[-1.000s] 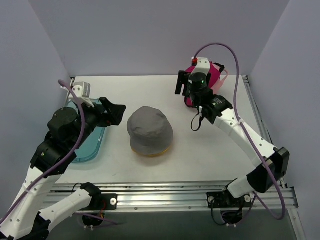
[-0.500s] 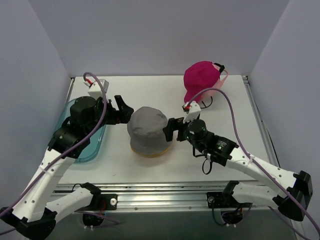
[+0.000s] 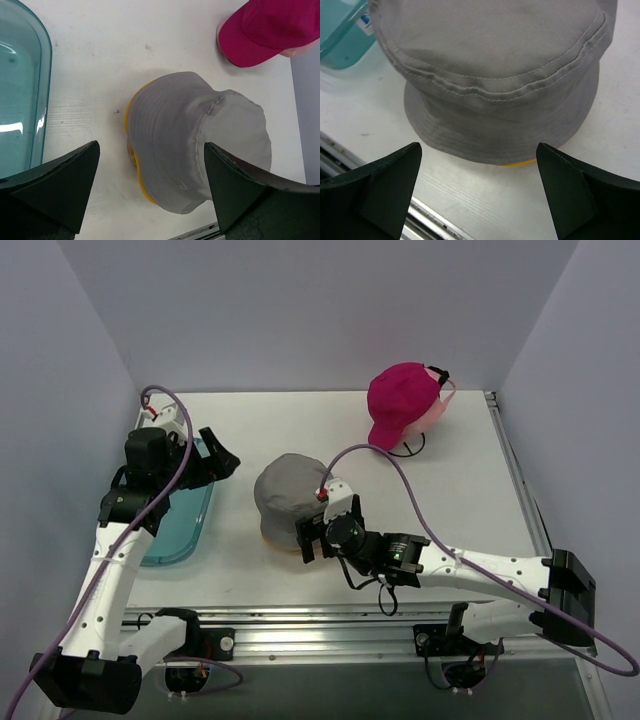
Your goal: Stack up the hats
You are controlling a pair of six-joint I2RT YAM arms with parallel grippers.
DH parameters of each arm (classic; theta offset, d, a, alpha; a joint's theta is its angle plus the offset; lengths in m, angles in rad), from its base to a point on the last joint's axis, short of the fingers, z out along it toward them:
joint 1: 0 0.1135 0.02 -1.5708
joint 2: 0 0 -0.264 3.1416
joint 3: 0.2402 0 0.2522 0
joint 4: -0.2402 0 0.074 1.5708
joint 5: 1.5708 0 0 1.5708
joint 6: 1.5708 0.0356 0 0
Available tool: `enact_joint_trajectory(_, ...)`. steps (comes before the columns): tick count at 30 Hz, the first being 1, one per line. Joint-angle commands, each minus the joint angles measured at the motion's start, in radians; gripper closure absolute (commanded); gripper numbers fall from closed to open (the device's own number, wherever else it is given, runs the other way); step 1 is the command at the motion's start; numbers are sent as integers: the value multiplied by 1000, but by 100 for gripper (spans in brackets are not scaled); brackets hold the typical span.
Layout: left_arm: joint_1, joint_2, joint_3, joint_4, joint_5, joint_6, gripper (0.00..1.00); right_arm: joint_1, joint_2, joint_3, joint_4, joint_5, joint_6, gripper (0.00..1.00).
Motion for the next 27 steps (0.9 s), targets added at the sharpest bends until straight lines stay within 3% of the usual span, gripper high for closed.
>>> enact_joint_trajectory(1,4,-69,-33,107,21,-38,6,27,59,69,-32,187,30,6)
enact_joint_trajectory(4,4,-130,-73,153,45,-80,6,37,93,75,-18,243,34,6)
enact_joint_trajectory(16,-1,-309,-196,340,141,-199,6,21,255,172,147,232,-55,6)
enact_joint_trajectory(27,-4,-397,-242,341,153,-187,6,-102,456,353,221,166,-119,7)
